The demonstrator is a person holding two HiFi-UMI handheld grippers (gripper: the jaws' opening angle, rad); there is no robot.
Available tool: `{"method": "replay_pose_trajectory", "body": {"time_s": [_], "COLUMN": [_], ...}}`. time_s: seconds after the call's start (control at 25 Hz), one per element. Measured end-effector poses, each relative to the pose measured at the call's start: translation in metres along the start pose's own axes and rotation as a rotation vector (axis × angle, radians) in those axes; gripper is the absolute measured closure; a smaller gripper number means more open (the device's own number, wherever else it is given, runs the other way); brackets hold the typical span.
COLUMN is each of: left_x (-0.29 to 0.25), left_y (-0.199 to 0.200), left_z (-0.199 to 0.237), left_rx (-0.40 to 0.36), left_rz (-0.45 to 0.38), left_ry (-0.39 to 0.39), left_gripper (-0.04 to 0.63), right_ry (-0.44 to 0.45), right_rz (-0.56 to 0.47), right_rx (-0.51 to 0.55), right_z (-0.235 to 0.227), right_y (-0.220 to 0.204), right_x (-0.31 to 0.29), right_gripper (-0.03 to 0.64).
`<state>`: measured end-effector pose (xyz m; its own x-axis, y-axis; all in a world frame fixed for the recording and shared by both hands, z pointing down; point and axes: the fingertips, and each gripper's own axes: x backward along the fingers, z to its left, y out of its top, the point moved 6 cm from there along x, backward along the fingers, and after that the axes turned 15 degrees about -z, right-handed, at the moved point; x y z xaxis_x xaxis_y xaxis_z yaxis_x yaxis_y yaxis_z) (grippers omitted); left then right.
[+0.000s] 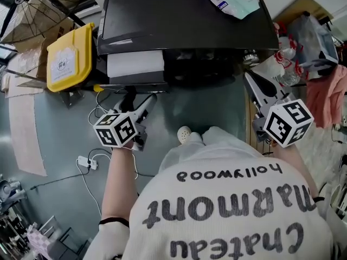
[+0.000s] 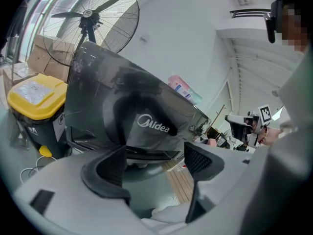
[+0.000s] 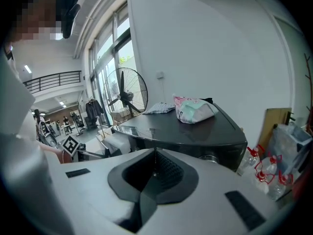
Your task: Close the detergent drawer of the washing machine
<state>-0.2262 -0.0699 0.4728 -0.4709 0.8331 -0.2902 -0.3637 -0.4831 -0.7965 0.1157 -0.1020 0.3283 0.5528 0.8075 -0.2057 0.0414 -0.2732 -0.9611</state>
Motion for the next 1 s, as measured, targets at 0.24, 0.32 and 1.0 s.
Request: {"method": "replay_pose_trajectory", "body": {"time_s": [0.24, 0.32, 1.0], "left_x": [-0.003, -0.005, -0.014], "left_y": [0.002, 0.003, 0.006], "left_z": [0.001, 0.000, 0.003], "left_rx": [0.014, 0.015, 0.028], "left_rz": [-0.015, -0.018, -0.037], "left_ry": [0.014, 0.018, 0.061], "left_gripper": [0.221, 0.221, 0.221], "right_ry": [0.007, 0.009, 0.062], "right_rz": [0.003, 0.002, 0.009], "right_rx": [-0.003, -0.003, -0.003], "right_z": [-0.005, -0.009, -0.025], "right_y": [0.002, 0.004, 0.012], "right_x": [-0.005, -0.007, -0.037], "right_gripper": [0.586, 0.586, 0.586]}}
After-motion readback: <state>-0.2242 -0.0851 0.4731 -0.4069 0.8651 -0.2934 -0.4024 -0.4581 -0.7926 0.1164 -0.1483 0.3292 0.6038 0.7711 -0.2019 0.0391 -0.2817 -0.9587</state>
